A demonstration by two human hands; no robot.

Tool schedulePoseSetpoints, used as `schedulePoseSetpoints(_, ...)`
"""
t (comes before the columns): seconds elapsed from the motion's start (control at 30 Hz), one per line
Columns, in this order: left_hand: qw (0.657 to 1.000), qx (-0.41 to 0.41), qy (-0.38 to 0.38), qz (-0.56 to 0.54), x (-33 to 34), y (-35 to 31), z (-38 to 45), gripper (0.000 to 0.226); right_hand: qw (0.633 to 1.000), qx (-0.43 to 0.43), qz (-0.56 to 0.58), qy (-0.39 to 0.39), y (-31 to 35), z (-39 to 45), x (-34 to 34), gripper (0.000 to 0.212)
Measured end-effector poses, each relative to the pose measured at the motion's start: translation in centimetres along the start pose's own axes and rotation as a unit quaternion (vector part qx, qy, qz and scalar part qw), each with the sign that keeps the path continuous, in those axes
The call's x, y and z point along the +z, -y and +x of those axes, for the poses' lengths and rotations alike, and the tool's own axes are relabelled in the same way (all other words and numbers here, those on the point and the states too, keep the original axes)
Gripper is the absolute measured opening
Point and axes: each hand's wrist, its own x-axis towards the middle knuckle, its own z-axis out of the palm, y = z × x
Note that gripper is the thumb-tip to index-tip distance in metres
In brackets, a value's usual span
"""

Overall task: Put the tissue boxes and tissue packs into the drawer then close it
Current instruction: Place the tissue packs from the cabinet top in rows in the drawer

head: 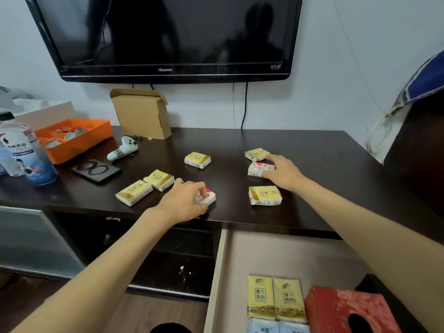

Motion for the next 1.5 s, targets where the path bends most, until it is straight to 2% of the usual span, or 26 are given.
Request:
schedulePoseSetpoints(0.07,1.0,-0.007,-0.007,-0.003,0.0,0.2,0.5,0.026,0.999,0.002,-0.011,0.031,-0.3,0.8,0.4,0.073)
schedulePoseSetpoints(0.2,1.0,-0.016,-0.003,-0.025,0.0,-0.3,0.6,0.037,0.999,0.01,-0.035,-0.002,-1.1,0.6,0.4,0.069)
schedulePoseSetpoints(0.3,0.995,-0.021,-0.009,-0.097,-0.1,-1.9,0.0,0.043,1.0,0.021,-0.003,-0.011,-2.4,-1.0,-1.0,0.066)
schedulePoseSetpoints(0.5,0.975,0.095,-0.079,-0.187,0.1,-8.6,-0.4,0.061,0.995,0.025,0.085,-0.044,-8.3,-7.4,-6.1,0.059)
schedulePoseSetpoints(0.6,0.968,0.143,-0.052,-0.197,1.0,-12.4,0.1,0.067,0.994,0.043,0.1,-0.01,-11.9,-10.5,-8.8,0.057)
schedulePoseSetpoints(0.7,0.962,0.19,-0.011,-0.196,3.0,-16.0,0.6,0.071,0.992,0.05,0.103,0.049,-14.5,-12.8,-10.9,0.064)
schedulePoseSetpoints(0.73,0.961,0.201,0.002,-0.192,3.8,-17.0,0.7,0.072,0.993,0.053,0.091,0.046,-15.2,-13.4,-11.2,0.067)
schedulePoseSetpoints(0.8,0.959,0.218,0.021,-0.181,5.2,-18.7,1.1,0.076,0.996,0.07,0.055,-0.015,-16.2,-14.4,-11.6,0.071)
schedulePoseSetpoints(0.87,0.959,0.223,0.036,-0.17,6.1,-19.8,1.5,0.08,0.991,0.094,0.07,-0.066,-16.7,-15.1,-11.6,0.071)
schedulePoseSetpoints(1.0,0.973,0.2,0.028,-0.112,6.7,-21.1,2.4,0.081,0.99,0.109,0.082,-0.042,-16.4,-15.6,-11.1,0.058)
schedulePoseSetpoints(1.13,0.983,0.18,0.019,-0.017,6.6,-22.0,2.7,0.077,0.99,0.121,-0.067,-0.02,-14.4,-15.0,-10.0,0.091)
schedulePoseSetpoints(1.2,0.983,0.183,0.018,0.013,6.4,-22.4,2.6,0.072,0.987,0.114,-0.111,-0.027,-13.6,-14.7,-9.3,0.094)
schedulePoseSetpoints(1.27,0.98,0.192,0.036,0.032,5.9,-22.6,2.5,0.07,0.985,0.103,-0.135,-0.031,-13.3,-14.5,-9.2,0.085)
schedulePoseSetpoints(1.37,0.976,0.194,0.086,0.046,5.3,-22.9,2.3,0.068,0.989,0.095,-0.117,-0.006,-14.3,-14.4,-10.1,0.071)
schedulePoseSetpoints(1.43,0.974,0.189,0.093,0.081,5.4,-23.1,2.1,0.057,0.994,0.094,-0.056,0.018,-15.3,-14.6,-11.0,0.072)
schedulePoseSetpoints(1.5,0.972,0.185,0.09,0.115,5.7,-23.3,1.9,0.054,0.995,0.094,0.006,0.033,-16.1,-15.0,-11.8,0.076)
